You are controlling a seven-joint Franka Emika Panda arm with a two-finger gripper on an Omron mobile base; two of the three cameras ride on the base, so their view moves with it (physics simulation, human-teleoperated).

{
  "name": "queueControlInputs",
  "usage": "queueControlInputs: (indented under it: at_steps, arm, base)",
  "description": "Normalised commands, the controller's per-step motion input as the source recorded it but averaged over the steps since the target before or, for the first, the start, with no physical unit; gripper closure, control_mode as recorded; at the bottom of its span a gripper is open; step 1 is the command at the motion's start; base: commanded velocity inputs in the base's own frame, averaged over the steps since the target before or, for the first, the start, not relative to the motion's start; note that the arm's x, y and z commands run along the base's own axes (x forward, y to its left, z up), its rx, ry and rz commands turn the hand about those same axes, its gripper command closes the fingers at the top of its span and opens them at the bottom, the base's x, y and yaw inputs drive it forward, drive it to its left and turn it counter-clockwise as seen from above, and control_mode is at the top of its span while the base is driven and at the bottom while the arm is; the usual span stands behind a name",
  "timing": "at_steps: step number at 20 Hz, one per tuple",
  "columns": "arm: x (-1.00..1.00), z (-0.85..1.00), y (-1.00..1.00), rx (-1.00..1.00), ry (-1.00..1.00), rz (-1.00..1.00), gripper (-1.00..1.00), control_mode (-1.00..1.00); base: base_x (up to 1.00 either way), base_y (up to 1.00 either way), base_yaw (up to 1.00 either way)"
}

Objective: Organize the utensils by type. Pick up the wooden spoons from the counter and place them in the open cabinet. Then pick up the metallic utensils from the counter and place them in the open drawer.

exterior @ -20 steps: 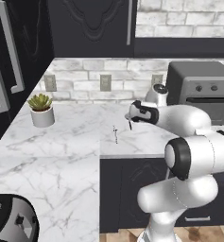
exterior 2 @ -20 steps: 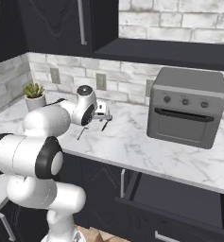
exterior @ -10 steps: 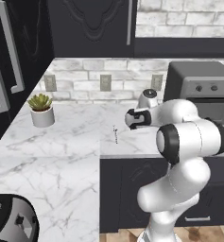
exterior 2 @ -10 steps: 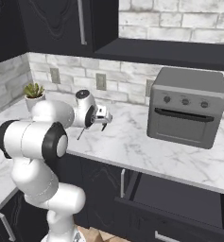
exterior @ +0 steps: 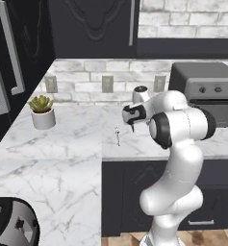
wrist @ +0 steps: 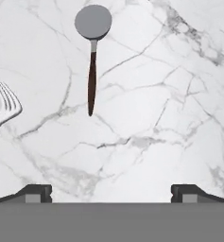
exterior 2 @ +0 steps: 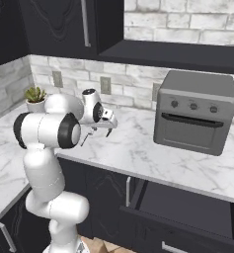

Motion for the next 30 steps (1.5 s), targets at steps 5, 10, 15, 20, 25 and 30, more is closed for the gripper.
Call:
queueControlInputs:
  at_steps: [5,10,15,20,25,30]
  arm:
    - [0.51,-0.31,0.00,0.05,0.13,-0.08,-1.00,-1.00]
    - [0.51,-0.33,0.00,0.10,0.06,-0.02,-1.00,-1.00]
    - [0.43,-0.46,-0.01,0.09,0.02,0.00,-1.00,-1.00]
    - [0.44,-0.28,0.00,0.09,0.00,0.00,-1.00,-1.00]
    - [0.32,-0.31,-0.06,0.02,0.00,0.00,-1.00,-1.00]
    - [0.18,-0.29,-0.01,0.00,0.00,0.00,-1.00,-1.00]
  base:
    - [0.00,0.00,0.00]
    - [0.00,0.00,0.00]
    - [0.00,0.00,0.00]
    - [0.00,0.00,0.00]
    - [0.00,0.00,0.00]
    - [0.00,0.00,0.00]
